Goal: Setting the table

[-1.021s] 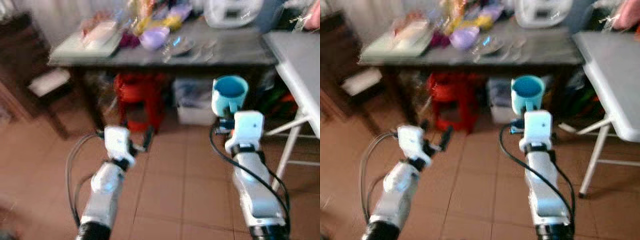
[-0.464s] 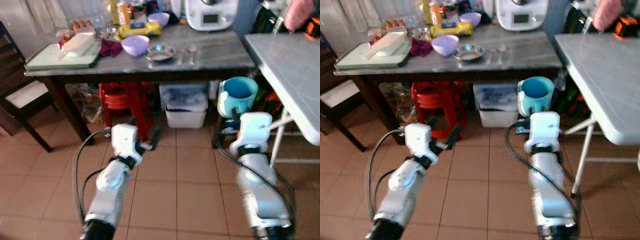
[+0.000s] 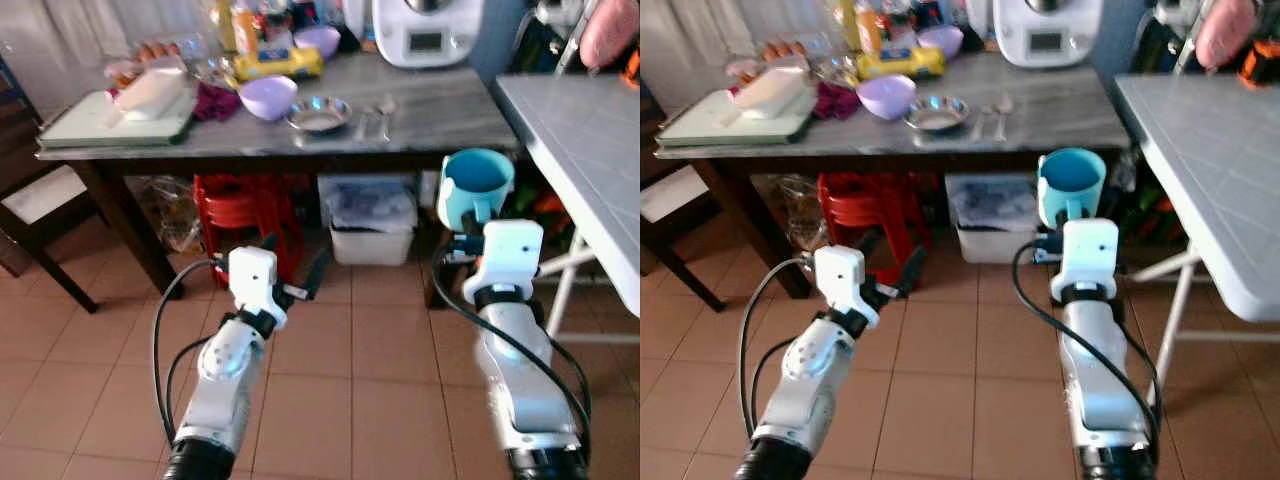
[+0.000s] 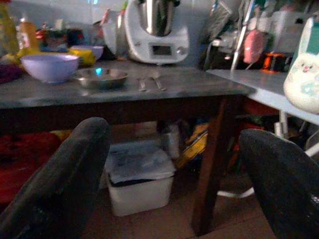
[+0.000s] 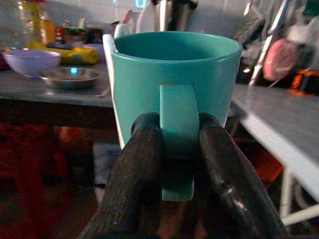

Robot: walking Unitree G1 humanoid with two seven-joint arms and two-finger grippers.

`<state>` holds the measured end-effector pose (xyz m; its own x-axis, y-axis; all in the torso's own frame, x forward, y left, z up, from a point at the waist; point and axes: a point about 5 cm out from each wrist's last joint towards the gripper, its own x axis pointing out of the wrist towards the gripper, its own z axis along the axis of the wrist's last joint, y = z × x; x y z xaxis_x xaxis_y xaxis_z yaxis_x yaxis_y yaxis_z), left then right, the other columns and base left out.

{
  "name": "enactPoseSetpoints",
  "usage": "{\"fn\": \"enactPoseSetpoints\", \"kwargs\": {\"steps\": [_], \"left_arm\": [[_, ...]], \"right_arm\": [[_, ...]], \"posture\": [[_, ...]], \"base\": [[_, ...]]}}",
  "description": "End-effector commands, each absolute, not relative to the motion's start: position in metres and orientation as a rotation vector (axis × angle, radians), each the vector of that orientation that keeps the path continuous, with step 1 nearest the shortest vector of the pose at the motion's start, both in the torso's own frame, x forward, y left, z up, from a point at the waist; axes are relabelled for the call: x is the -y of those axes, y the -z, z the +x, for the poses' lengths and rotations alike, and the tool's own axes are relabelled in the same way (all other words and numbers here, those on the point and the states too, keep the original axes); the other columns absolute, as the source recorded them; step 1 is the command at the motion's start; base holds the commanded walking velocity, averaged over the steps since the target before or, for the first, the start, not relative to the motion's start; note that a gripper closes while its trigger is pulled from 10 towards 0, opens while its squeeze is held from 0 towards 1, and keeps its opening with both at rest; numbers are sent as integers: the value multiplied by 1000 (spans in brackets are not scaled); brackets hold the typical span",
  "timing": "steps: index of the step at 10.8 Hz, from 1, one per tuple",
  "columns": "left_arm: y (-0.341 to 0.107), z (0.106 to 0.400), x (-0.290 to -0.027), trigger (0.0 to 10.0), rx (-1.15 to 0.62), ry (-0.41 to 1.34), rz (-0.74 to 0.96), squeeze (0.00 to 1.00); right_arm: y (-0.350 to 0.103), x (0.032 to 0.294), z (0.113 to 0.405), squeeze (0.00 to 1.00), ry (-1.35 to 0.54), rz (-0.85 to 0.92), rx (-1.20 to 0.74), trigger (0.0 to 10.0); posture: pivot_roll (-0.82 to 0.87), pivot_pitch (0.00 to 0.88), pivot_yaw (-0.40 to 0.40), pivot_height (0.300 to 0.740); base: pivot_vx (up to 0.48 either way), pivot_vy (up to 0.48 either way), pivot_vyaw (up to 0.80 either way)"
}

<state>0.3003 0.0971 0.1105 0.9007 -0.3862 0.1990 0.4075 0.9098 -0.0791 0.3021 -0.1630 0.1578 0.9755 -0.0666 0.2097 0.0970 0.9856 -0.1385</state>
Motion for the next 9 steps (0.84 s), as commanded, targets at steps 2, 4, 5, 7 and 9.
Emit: {"fn": "enactPoseSetpoints", "kwargs": {"steps": [2, 4, 5, 7, 9], "left_arm": [[-109, 300, -102, 10000, 172, 400, -113, 0], [-109, 300, -101, 10000, 171, 404, -114, 0], [-109, 300, -101, 10000, 171, 405, -115, 0], [-109, 300, -100, 10000, 170, 412, -115, 0], [-109, 301, -99, 10000, 170, 417, -113, 0]], "right_arm": [[-161, 158, 303, 0, 58, -142, 218, 10000], [-161, 157, 303, 0, 52, -140, 222, 10000], [-162, 157, 303, 0, 53, -143, 222, 10000], [-162, 157, 302, 0, 51, -168, 225, 10000], [-162, 157, 303, 0, 51, -177, 229, 10000]], "posture": [[-153, 87, 69, 740], [-155, 87, 70, 740], [-155, 87, 70, 740], [-157, 84, 72, 740], [-163, 76, 72, 740]], "base": [[302, 0, -466], [304, 0, -400], [300, 0, 0], [306, 0, 0], [315, 0, 400]]}}
